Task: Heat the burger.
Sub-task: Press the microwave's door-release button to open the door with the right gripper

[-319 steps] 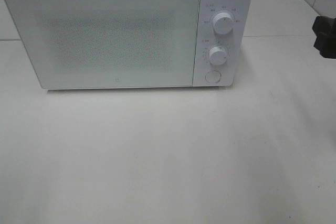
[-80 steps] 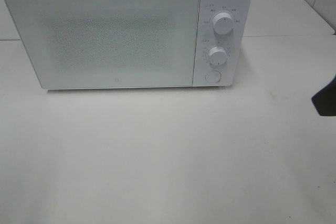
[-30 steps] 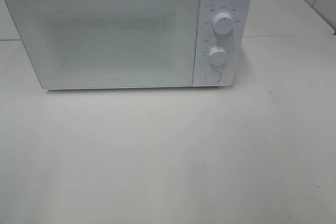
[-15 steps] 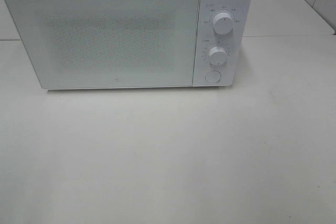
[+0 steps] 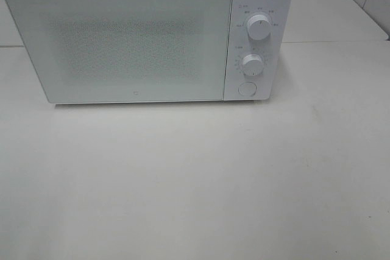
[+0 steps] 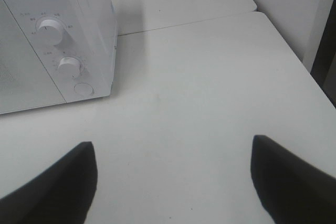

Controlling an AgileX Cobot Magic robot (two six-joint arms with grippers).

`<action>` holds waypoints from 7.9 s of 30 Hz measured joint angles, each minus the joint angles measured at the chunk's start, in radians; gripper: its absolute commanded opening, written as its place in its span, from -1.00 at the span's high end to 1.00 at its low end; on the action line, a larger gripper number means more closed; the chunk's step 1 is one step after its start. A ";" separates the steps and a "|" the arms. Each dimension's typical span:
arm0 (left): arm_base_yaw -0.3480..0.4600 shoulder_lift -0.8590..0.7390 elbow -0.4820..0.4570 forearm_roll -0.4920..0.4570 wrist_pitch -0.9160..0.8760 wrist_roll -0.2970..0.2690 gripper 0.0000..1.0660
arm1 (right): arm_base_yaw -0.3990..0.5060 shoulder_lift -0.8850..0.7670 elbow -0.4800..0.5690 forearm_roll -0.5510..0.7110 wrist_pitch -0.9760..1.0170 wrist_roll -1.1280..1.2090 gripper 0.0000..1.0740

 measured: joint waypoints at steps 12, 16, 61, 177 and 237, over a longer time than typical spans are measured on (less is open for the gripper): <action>0.000 0.000 0.000 0.003 0.000 0.000 -0.87 | 0.000 0.195 0.000 0.000 -0.200 0.000 -0.41; 0.000 0.000 0.000 0.003 0.000 0.000 -0.87 | 0.000 0.291 0.000 0.000 -0.292 0.000 -0.41; 0.000 0.000 0.000 0.003 0.000 0.000 -0.87 | 0.152 1.115 0.336 0.166 -1.529 -0.194 -0.41; 0.000 0.000 0.000 0.003 0.000 0.000 -0.87 | 0.547 1.871 -0.175 0.719 -1.694 1.135 1.00; 0.000 0.000 0.000 0.003 0.000 0.000 -0.87 | 0.515 2.021 -0.357 0.759 -1.724 1.135 1.00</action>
